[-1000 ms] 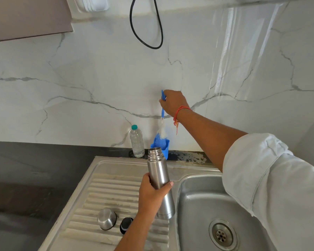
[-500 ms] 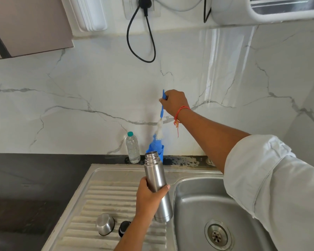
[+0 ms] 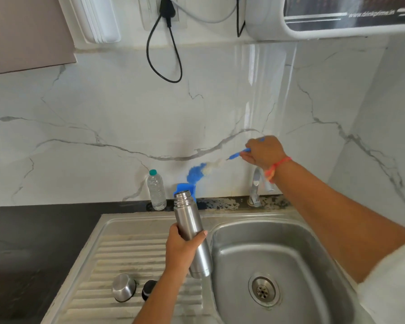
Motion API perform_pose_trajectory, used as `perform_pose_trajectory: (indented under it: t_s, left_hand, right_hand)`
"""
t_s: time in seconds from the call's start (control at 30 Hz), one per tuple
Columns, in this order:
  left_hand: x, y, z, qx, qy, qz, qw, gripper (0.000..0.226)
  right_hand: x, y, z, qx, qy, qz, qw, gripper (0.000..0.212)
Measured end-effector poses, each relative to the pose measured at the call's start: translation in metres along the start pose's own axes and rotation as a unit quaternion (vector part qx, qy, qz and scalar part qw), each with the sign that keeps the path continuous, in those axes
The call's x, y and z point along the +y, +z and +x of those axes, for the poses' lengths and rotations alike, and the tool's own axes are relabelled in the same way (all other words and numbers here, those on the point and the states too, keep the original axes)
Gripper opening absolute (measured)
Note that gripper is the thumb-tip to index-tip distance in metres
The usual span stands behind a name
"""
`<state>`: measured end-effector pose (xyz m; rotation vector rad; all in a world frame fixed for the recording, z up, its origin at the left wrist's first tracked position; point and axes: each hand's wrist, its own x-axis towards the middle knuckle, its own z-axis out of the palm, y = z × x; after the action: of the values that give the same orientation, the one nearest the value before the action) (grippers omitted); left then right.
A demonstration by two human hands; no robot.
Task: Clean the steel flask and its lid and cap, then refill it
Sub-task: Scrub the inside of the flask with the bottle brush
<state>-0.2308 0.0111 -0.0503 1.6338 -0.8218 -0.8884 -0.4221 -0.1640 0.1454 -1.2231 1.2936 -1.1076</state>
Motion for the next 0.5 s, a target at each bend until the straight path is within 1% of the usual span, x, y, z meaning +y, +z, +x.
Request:
perform_pose_trajectory:
  t_s: [0.03, 0.1, 0.17, 0.23, 0.33, 0.4, 0.5]
  left_hand:
    - [0.001, 0.004, 0.0, -0.001, 0.003, -0.001, 1.0, 0.061]
    - [0.004, 0.013, -0.001, -0.003, 0.008, -0.003, 1.0, 0.062]
    - [0.004, 0.024, -0.002, -0.003, 0.011, -0.011, 1.0, 0.063]
    - [0.003, 0.035, -0.005, -0.001, 0.011, -0.013, 1.0, 0.063]
    - [0.0, 0.053, -0.013, -0.003, 0.007, -0.003, 1.0, 0.063]
    - [-0.002, 0.062, -0.019, 0.001, 0.004, 0.002, 1.0, 0.064]
    - [-0.006, 0.072, -0.023, 0.0, -0.005, 0.008, 1.0, 0.066]
  right_hand:
    - [0.008, -0.016, -0.015, 0.002, 0.032, 0.07, 0.997, 0.024]
    - [0.027, -0.043, -0.049, 0.008, 0.088, 0.187, 0.978, 0.021]
    - [0.05, -0.067, -0.077, 0.023, 0.132, 0.259, 0.956, 0.012]
    - [0.074, -0.083, -0.097, 0.031, 0.169, 0.308, 0.936, 0.009]
    - [0.111, -0.101, -0.121, 0.005, 0.231, 0.341, 0.911, 0.009]
    - [0.131, -0.109, -0.134, -0.025, 0.251, 0.335, 0.908, 0.013]
    - [0.151, -0.12, -0.146, -0.089, 0.273, 0.306, 0.908, 0.024]
